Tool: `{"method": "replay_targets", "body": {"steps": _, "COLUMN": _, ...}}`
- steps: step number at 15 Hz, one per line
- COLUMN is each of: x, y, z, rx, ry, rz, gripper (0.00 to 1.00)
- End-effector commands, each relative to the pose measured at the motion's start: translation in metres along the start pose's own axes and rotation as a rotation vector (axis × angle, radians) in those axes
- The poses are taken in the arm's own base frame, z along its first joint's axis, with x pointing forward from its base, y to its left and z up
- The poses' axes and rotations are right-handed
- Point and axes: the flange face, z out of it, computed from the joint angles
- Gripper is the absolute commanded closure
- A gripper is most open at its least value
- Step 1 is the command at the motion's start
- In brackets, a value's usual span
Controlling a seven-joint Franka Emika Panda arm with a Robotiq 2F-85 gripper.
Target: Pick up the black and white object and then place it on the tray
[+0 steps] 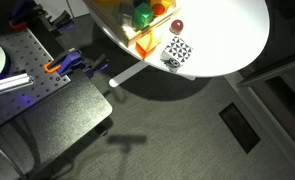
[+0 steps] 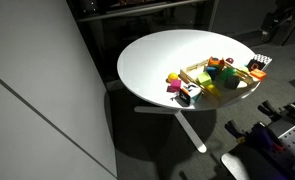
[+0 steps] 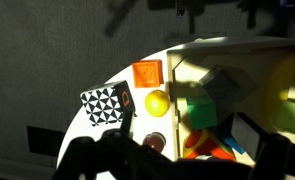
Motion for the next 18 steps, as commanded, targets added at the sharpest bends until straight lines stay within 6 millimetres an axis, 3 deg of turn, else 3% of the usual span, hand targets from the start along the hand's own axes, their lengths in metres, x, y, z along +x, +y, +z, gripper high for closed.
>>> {"method": "replay_targets", "body": {"steps": 1, "x": 0.024, "y": 0.018, "z": 0.013, "rx": -0.009, "ry": -0.014, "rz": 0.044, "gripper": 0.0}}
{"method": "replay_targets", "body": {"steps": 10, "x": 0.046, "y": 0.057, "z": 0.063, "rx": -0.032, "ry": 0.016, "rz": 0.119, "gripper": 0.0}}
{"method": "replay_targets", "body": {"steps": 11, "x": 0.037, "y": 0.049, "z": 0.061, "rx": -0.005, "ry": 0.006, "rz": 0.094, "gripper": 0.0}}
{"method": "replay_targets", "body": {"steps": 18, "x": 0.038, "y": 0.048, "z": 0.066, "rx": -0.006, "ry": -0.002, "rz": 0.092, "gripper": 0.0}}
